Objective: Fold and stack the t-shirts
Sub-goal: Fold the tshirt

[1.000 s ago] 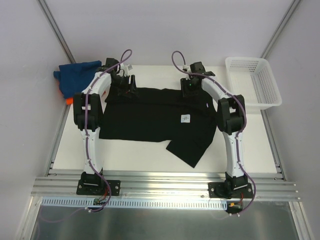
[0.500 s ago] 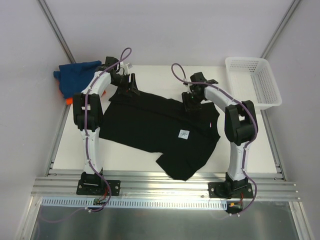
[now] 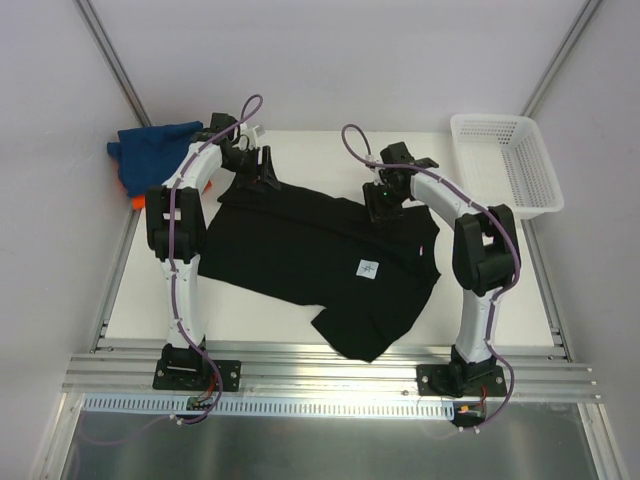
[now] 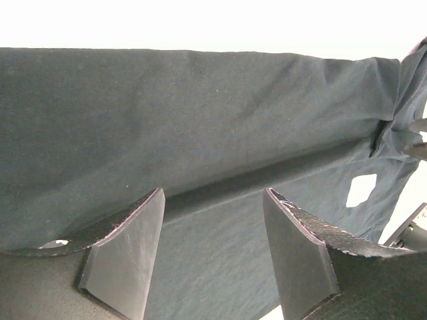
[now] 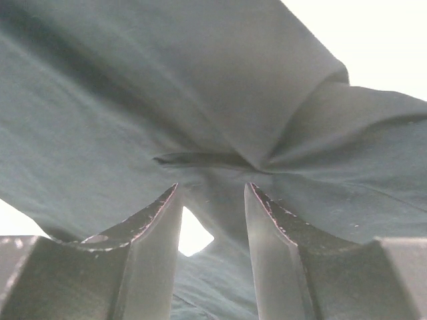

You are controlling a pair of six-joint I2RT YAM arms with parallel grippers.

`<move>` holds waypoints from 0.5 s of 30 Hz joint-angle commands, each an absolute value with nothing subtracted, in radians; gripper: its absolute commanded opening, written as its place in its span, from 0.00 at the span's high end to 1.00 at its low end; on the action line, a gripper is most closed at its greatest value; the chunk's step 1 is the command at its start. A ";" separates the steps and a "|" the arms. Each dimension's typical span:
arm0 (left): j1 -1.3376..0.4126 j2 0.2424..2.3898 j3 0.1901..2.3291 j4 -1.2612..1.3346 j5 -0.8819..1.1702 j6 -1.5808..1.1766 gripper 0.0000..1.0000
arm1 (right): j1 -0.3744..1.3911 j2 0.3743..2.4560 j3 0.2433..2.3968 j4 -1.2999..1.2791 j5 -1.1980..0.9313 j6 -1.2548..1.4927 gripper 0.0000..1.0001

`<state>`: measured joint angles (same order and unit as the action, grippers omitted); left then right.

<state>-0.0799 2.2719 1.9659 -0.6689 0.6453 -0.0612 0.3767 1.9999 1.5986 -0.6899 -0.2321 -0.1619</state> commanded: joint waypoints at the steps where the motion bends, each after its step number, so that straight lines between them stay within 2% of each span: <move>1: -0.092 2.212 1.962 -0.672 0.675 -0.061 0.39 | 0.364 2.014 1.618 -0.681 -0.212 -0.163 0.55; 15: -0.084 2.174 1.950 -0.672 0.675 -0.087 0.39 | 0.253 2.285 1.868 -0.669 -0.179 -0.144 0.54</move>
<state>-0.0795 2.2448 1.9587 -0.6682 0.6476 -0.0677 0.2745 2.2410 1.8072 -0.6903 -0.2150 -0.1463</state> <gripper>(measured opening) 0.611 0.460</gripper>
